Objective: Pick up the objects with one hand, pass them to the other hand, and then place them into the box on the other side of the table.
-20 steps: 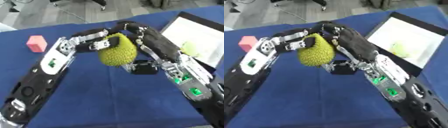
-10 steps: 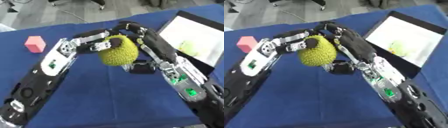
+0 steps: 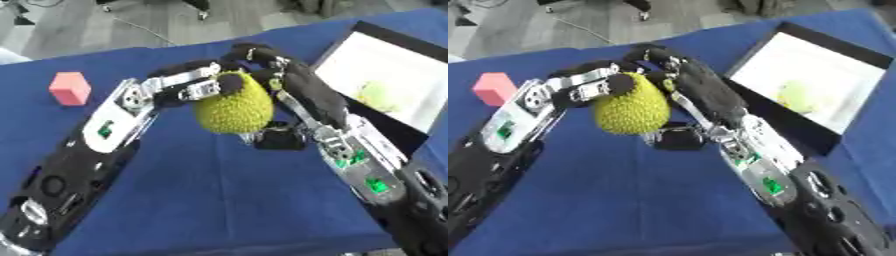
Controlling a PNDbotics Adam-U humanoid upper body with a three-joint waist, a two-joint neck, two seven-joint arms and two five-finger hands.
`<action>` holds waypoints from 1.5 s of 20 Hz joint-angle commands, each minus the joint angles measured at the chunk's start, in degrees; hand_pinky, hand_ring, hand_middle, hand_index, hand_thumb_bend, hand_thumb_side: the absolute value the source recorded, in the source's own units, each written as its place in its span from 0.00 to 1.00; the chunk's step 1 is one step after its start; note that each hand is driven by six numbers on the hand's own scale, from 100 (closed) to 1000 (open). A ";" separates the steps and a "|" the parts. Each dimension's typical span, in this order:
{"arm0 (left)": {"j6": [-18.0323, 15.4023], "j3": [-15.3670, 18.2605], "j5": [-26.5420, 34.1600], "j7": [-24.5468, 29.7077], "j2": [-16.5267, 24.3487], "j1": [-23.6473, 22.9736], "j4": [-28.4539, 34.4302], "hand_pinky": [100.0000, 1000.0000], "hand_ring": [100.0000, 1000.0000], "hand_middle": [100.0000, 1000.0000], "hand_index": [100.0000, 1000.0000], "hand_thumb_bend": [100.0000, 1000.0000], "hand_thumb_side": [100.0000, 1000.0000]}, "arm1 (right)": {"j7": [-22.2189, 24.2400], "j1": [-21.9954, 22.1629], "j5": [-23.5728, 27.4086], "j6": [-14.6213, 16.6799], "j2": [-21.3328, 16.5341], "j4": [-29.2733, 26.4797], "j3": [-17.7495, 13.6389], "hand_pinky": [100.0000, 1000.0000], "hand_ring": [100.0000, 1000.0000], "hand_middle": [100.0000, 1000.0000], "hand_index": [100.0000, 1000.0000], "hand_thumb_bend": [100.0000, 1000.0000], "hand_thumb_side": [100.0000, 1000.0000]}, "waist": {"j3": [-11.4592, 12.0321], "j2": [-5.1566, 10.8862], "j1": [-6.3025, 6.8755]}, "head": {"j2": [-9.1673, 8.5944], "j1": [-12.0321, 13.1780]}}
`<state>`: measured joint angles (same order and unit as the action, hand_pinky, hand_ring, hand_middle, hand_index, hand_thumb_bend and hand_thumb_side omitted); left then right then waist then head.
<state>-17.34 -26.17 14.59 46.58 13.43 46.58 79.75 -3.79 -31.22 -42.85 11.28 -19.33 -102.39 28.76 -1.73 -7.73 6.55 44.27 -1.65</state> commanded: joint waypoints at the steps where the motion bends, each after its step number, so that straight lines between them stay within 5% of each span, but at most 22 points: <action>1: -4.50 0.18 2.13 5.39 -0.61 1.25 5.25 0.66 0.53 0.58 0.75 0.00 0.96 | 0.02 0.21 -0.70 -1.22 -1.96 4.37 -2.51 0.76 0.91 0.77 0.30 0.00 0.17 | 0.03 0.64 -0.32 | -0.15 -0.15; 17: 2.09 6.43 5.32 5.39 -0.77 0.58 2.55 0.63 0.50 0.52 0.71 0.00 0.90 | 0.09 0.74 -1.04 -0.27 -1.93 4.20 -2.81 0.77 0.91 0.77 0.30 0.00 0.17 | 0.15 0.60 -0.37 | -0.15 -0.50; 30: 3.27 8.74 3.87 5.39 0.01 -0.11 1.30 0.63 0.50 0.52 0.70 0.00 0.89 | -1.29 1.97 -2.60 -0.92 -0.67 4.19 -4.74 0.77 0.92 0.80 0.31 0.00 0.19 | 0.01 0.55 -0.34 | -0.15 -0.47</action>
<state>-12.81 -20.51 15.93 51.12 11.10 45.49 78.91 -4.75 -30.08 -44.87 11.48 -17.47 -101.69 27.72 -1.74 -7.85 6.55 44.27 -2.13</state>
